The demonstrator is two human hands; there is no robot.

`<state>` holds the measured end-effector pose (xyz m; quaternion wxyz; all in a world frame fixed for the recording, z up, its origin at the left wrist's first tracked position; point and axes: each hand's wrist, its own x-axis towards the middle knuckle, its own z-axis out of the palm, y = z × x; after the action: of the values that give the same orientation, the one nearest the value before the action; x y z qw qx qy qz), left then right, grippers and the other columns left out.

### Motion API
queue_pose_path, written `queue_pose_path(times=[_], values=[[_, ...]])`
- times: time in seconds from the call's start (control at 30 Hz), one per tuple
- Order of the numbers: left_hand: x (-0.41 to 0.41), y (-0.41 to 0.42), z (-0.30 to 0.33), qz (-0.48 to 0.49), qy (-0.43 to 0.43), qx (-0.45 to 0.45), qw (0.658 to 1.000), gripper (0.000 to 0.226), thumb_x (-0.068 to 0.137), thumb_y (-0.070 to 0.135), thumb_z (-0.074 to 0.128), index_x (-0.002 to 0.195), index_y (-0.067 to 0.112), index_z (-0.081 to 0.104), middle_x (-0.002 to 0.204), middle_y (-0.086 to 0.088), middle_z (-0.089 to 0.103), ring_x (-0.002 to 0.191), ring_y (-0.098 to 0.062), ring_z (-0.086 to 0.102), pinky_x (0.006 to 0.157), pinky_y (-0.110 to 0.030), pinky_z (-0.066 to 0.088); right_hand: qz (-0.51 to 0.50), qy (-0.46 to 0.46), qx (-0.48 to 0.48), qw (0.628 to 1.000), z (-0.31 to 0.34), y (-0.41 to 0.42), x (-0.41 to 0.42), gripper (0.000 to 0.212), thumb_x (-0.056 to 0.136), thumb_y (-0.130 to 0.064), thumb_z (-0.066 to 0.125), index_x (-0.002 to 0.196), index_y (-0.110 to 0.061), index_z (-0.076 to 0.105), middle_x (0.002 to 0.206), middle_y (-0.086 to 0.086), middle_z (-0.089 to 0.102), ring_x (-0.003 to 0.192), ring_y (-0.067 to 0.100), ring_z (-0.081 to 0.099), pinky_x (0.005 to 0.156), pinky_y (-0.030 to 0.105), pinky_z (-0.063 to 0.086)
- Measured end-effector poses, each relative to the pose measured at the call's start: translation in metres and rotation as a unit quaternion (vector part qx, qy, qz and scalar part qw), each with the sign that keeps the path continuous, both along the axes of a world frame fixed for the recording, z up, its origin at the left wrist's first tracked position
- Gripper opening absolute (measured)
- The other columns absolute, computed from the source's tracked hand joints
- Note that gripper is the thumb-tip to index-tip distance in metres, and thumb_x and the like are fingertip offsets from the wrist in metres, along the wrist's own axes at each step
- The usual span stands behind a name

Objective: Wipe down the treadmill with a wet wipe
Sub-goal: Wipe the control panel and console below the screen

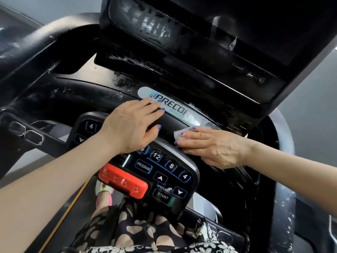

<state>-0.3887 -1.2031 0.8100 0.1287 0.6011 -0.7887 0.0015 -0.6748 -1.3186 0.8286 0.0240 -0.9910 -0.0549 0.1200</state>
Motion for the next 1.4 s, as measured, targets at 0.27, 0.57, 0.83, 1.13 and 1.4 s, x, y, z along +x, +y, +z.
queue_pose_path(times=[0.27,0.57,0.83,1.13,1.4], values=[[0.001,0.000,0.000,-0.004,0.000,0.012,1.000,0.056,0.099,0.041,0.036,0.137,0.009,0.061,0.144,-0.011,0.058,0.137,-0.029,0.051,0.109,-0.048,0.045,-0.058,0.012,0.027,0.998,0.004,-0.007,-0.018,0.067,0.097,-0.023,0.043,0.160,-0.024,0.020,0.169,-0.005,0.014,0.156,0.020,0.010,0.126,0.046,0.006],[-0.001,0.000,0.001,-0.006,0.009,0.006,1.000,0.055,0.099,0.040,0.037,0.135,0.008,0.063,0.143,-0.012,0.059,0.136,-0.030,0.052,0.108,-0.049,0.046,-0.248,-0.033,0.119,0.961,-0.002,0.015,-0.030,0.060,0.103,-0.029,0.034,0.161,-0.022,0.020,0.169,-0.006,0.011,0.156,0.017,0.007,0.126,0.048,0.000],[0.001,0.000,0.002,-0.014,0.001,0.028,0.999,0.058,0.100,0.043,0.033,0.139,0.009,0.060,0.146,-0.011,0.056,0.138,-0.029,0.050,0.111,-0.049,0.043,-0.391,-0.093,0.132,0.906,-0.015,0.015,0.024,0.057,0.107,-0.046,0.018,0.162,-0.028,0.014,0.169,-0.012,0.001,0.155,0.006,-0.004,0.124,0.047,-0.010],[0.049,0.003,0.007,0.072,-0.003,0.102,0.992,0.079,0.097,0.061,0.010,0.156,0.014,0.036,0.164,-0.005,0.030,0.153,-0.022,0.024,0.123,-0.047,0.023,-0.469,-0.114,0.166,0.860,-0.013,0.017,0.027,0.059,0.101,-0.062,0.007,0.156,-0.041,0.012,0.165,-0.019,0.004,0.151,-0.004,-0.006,0.124,0.046,-0.010],[0.049,0.003,0.006,0.065,-0.005,0.087,0.994,0.072,0.100,0.053,0.020,0.150,0.009,0.045,0.157,-0.012,0.042,0.147,-0.029,0.036,0.118,-0.050,0.033,-0.325,-0.200,0.189,0.905,-0.009,0.014,0.019,0.038,0.103,-0.021,0.050,0.138,-0.010,0.059,0.151,0.002,0.048,0.146,0.015,0.039,0.124,0.045,0.024]])
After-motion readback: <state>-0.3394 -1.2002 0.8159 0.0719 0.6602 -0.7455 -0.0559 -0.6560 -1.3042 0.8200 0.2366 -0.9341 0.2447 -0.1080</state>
